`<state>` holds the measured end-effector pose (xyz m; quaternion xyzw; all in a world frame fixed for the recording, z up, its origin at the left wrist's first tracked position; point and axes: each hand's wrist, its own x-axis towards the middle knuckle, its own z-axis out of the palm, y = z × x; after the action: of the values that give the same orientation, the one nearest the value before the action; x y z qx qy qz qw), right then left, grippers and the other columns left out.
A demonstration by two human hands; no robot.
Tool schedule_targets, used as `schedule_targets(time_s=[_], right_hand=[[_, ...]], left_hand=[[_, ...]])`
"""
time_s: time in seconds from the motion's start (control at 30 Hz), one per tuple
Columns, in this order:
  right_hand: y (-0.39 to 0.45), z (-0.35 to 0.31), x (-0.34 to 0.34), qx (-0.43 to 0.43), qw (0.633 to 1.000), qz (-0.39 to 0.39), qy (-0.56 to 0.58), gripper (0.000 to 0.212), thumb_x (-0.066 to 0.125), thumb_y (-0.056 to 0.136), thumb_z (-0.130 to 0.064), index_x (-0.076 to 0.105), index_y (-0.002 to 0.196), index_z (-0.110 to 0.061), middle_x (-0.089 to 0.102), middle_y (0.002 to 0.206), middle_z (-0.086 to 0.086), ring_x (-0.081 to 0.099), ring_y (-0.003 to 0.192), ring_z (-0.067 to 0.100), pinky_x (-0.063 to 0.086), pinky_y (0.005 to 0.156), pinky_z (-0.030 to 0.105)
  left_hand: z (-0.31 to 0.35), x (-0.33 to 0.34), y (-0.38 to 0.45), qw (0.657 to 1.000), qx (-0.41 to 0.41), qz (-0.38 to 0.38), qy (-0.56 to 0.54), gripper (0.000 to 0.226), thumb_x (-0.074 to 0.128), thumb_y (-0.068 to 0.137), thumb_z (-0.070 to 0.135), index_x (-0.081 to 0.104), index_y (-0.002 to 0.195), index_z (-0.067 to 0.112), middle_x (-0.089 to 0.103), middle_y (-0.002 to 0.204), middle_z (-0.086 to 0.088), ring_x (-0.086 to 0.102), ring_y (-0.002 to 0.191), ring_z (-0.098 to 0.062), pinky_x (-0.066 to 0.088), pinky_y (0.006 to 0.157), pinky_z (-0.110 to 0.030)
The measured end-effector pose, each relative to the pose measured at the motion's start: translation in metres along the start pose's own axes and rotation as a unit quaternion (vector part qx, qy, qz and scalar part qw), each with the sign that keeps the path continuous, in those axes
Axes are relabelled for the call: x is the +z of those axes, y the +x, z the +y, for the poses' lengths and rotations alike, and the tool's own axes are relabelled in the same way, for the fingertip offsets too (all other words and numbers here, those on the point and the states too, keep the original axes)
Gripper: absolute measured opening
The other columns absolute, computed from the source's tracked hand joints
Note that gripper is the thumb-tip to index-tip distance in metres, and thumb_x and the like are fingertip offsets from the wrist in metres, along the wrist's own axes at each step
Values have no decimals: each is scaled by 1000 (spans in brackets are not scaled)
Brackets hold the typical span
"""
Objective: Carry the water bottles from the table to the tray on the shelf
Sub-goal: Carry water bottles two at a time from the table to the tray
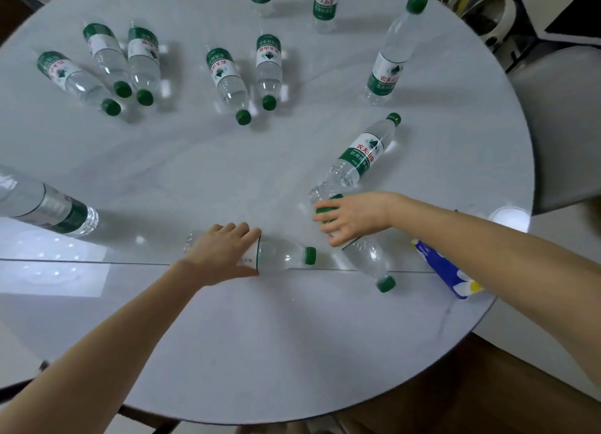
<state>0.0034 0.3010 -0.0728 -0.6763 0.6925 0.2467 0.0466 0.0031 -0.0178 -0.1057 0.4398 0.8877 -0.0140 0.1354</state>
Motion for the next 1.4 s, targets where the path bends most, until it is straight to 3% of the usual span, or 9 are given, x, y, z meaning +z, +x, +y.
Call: schedule_targets(time_s=[0.23,0.33,0.5,0.63,0.77,0.83,0.93,1.07,1.4], right_hand=[[10,-49,-12,204,955,-66,204,44,69,68,-23,59,110,-19,61,97,5,58,93,31,39,102,44],[15,-72,-30,337,870,-153,325,64,68,70,-42,46,126,-19,55,112,4,53,103,28,38,90,38],[32,-123,-46,559,686,-73,460,61,64,73,-52,42,118,-18,58,108,1,60,100,28,41,72,33],[56,-146,-59,700,505,-13,505,51,68,67,-53,47,101,-22,60,88,-7,61,88,25,36,64,30],[77,-156,-72,709,186,178,657,44,78,64,-48,61,96,-23,72,93,-3,67,85,19,55,78,36],[88,-159,-86,647,38,256,717,34,78,73,-40,65,100,-23,73,99,6,69,87,22,57,83,39],[103,-161,-107,567,-71,321,755,25,74,79,-36,67,96,-19,70,83,7,68,72,25,57,72,39],[126,-157,-136,508,-55,329,794,41,75,70,-43,64,98,-15,66,78,10,65,65,25,55,68,34],[230,-139,-236,381,83,288,875,32,69,78,-38,61,97,-14,66,71,6,65,60,19,56,60,30]], left_hand=[[5,0,-13,991,-129,12,-38,71,62,78,64,48,128,15,57,110,-6,59,99,-31,45,80,-40],[7,-3,-22,958,-259,10,-122,69,63,80,60,44,126,12,56,113,-10,56,103,-35,45,81,-42],[10,-2,-37,904,-386,43,-178,65,63,82,57,43,121,9,57,112,-14,55,103,-37,44,80,-41],[13,-3,-47,901,-394,37,-178,63,61,81,61,45,116,11,58,105,-10,56,100,-33,41,72,-37],[22,-3,-60,855,-432,54,-283,56,59,82,63,48,104,12,57,89,-2,52,81,-27,41,68,-35],[33,-4,-73,792,-441,101,-410,51,62,84,56,52,106,12,61,88,-4,57,81,-28,43,68,-34],[53,-11,-101,635,-429,173,-619,43,64,87,44,59,107,6,68,90,-11,67,83,-30,52,64,-30],[74,-22,-146,520,-445,225,-693,39,60,90,43,59,111,10,68,91,-14,67,77,-25,55,61,-31],[78,-55,-296,394,-461,388,-694,33,58,91,42,63,106,13,72,89,-10,71,75,-22,57,67,-33]])
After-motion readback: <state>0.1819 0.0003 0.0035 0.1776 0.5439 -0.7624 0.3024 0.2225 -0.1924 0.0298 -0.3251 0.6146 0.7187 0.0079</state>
